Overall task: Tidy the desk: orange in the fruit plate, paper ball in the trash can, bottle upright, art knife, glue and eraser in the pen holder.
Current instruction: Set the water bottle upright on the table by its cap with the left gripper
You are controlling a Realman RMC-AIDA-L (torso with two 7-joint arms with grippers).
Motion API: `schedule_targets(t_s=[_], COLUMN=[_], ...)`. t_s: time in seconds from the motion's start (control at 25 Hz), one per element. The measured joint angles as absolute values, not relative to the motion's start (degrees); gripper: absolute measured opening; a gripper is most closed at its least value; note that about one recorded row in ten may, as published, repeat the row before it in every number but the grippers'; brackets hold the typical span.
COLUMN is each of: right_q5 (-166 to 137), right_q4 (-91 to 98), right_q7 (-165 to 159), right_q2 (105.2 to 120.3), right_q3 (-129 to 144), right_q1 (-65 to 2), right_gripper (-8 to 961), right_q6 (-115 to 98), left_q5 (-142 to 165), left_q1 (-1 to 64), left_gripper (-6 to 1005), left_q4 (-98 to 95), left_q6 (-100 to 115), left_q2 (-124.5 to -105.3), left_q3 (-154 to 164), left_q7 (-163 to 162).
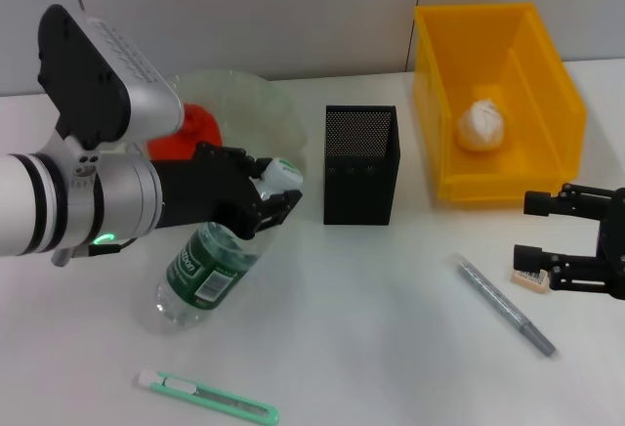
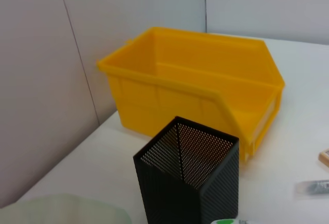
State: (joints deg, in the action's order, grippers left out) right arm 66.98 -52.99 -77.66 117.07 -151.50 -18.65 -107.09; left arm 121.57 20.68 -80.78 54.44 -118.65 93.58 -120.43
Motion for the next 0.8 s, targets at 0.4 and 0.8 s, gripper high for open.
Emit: schedule_targets(t_s=[0.4,0.8], right_q5=[67.0,67.0], right_q4=[-53.0,-53.0], right_q7=[-77.7,-77.8], right_q2=[117.22,117.26], right_q3=[-151.5,-151.3], right_q1=[-18.6,-18.6], right_gripper=[751,751], right_q6=[-107.0,-107.1], left_q5=[115.7,114.0], left_q1=[19.2,17.1], left_gripper=[446,444], left_q4=[-81.0,-81.1], left_q6=[53.0,52.3], left_q2=[-118.65,-118.68], left_q3=[93.3,92.8], left_q7=[-116.4,-115.4])
